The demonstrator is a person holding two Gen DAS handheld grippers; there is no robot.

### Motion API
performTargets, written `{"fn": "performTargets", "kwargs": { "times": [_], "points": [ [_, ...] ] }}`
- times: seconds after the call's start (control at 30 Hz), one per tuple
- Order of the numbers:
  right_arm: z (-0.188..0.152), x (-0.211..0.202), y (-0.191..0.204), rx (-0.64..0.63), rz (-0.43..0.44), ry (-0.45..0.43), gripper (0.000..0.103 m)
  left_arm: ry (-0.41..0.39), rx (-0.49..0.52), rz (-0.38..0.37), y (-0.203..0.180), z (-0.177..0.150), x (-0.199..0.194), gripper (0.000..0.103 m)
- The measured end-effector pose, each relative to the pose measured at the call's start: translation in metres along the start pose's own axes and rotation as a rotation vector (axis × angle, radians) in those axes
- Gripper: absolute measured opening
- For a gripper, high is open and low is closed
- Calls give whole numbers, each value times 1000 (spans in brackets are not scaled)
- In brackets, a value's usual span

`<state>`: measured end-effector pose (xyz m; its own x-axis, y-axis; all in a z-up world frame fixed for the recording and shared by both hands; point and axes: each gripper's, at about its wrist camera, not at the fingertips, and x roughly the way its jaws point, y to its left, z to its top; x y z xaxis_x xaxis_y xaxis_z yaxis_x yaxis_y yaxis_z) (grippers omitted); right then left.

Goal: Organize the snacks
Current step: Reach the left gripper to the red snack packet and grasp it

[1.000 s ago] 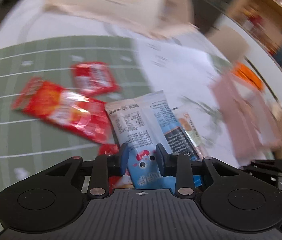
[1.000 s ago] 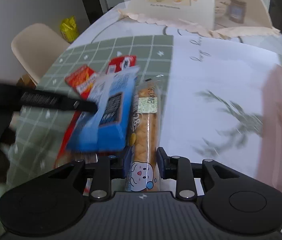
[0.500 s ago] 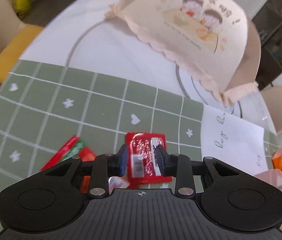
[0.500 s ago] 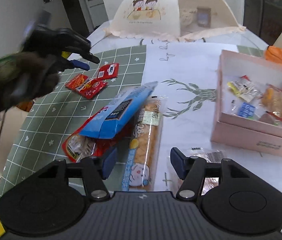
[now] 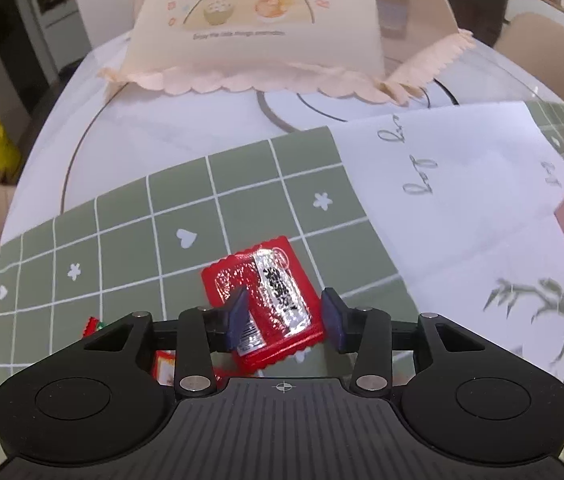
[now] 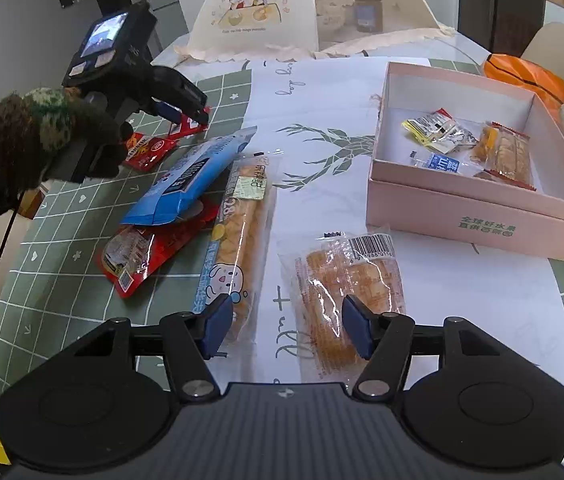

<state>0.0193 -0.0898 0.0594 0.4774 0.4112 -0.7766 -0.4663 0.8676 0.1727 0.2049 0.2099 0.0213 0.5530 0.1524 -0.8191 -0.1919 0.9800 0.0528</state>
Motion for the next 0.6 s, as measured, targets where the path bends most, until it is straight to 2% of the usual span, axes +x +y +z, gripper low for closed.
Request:
{"fn": "performTargets", "kwargs": {
  "times": [0.1,0.17,0.27,0.33,0.47,0.6],
  "points": [
    [0,2,8,-27,3,16,62,35,-123,-2,10,14,6,45],
    [-1,-1,15,-58,-6,14,62,48,-168,29,16,18,9,47],
    [-9,-8,22,-79,-31,6,64,33,-124,78,14,12,8,49],
    [-16,-12,20,-64,-28,9,65,21,-133,83,15,8,7,49],
    [-28,-15,12,-25,-48,22,66,10,-303,-44,40,4,0,49],
    [-35,-19,8,14,-39,21,66,52,-286,-191,49,5,-1,51]
  ]
}}
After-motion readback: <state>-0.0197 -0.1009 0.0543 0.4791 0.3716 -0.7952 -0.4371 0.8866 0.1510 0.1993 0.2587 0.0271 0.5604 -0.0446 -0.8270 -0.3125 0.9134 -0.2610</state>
